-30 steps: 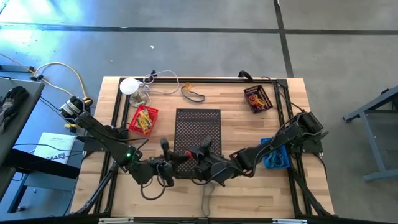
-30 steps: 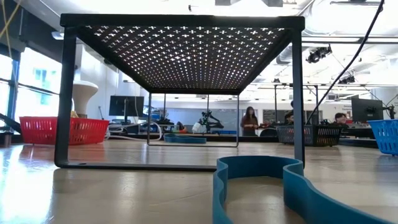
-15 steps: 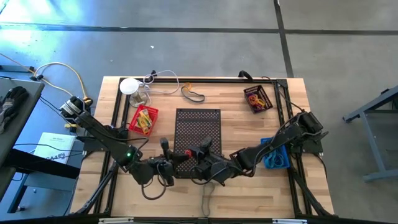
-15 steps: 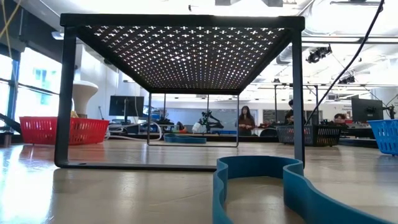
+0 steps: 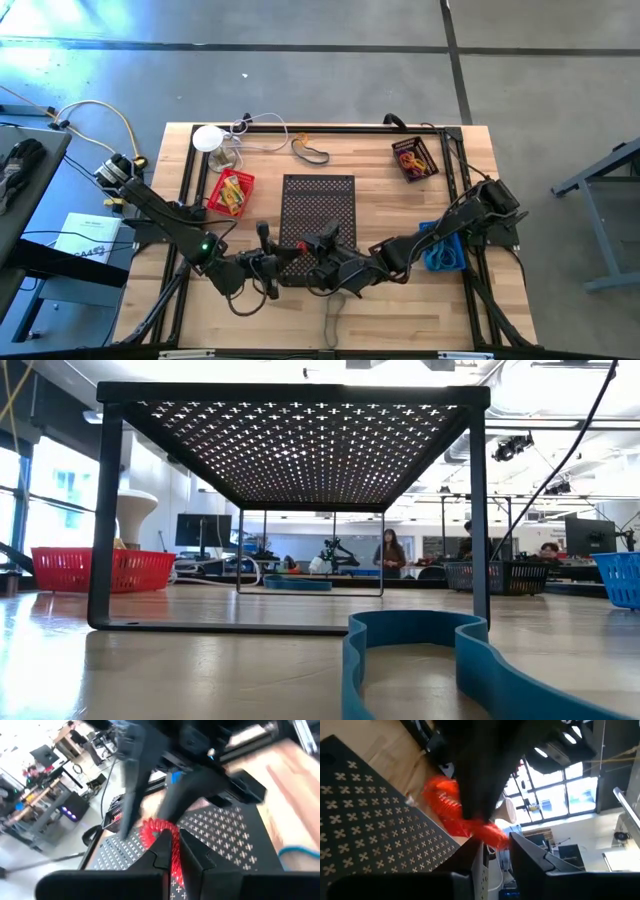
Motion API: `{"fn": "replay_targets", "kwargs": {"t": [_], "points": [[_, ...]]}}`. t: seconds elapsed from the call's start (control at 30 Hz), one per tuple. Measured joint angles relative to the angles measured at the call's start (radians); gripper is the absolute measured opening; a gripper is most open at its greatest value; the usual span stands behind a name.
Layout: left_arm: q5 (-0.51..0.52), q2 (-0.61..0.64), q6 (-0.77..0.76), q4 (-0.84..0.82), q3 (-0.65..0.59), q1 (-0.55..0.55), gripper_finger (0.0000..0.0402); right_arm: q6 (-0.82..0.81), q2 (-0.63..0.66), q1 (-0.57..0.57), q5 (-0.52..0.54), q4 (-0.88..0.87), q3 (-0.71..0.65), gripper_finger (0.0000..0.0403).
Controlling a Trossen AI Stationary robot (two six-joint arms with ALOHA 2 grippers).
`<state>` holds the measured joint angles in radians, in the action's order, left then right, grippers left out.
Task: Pick & Place Office Desk Supplies
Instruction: Put the orange spring keychain into the black bin
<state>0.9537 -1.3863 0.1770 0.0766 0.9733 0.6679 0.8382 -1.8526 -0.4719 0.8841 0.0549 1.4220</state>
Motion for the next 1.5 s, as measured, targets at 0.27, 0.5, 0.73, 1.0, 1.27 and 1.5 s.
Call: {"fn": "replay_targets", "kwargs": {"t": [0.27, 0.5, 0.73, 1.0, 1.27, 1.5], "points": [[-0.169, 0.084, -0.255, -0.114, 0.0, -0.041, 0.001, 0.057, 0.0, -0.022, -0.06, -0.016, 0.0, 0.0084], [-0.251, 0.083, -0.277, -0.123, 0.0, -0.072, 0.001, 0.022, 0.0, -0.025, -0.074, -0.024, 0.0, 0.0083], [-0.252, 0.081, -0.255, -0.123, 0.0, -0.072, 0.001, -0.05, 0.0, -0.023, -0.08, -0.034, 0.0, 0.0082], [-0.249, 0.081, -0.192, -0.123, 0.0, -0.072, 0.001, -0.12, 0.0, -0.011, -0.084, -0.077, 0.0, 0.004], [-0.245, 0.081, -0.192, -0.119, 0.0, -0.072, 0.0013, -0.139, 0.0, -0.01, -0.084, -0.08, 0.0, 0.0013], [-0.242, 0.081, -0.211, -0.078, 0.0, -0.072, 0.0085, -0.139, 0.0, -0.033, -0.065, -0.103, 0.0, 0.0008]]}}
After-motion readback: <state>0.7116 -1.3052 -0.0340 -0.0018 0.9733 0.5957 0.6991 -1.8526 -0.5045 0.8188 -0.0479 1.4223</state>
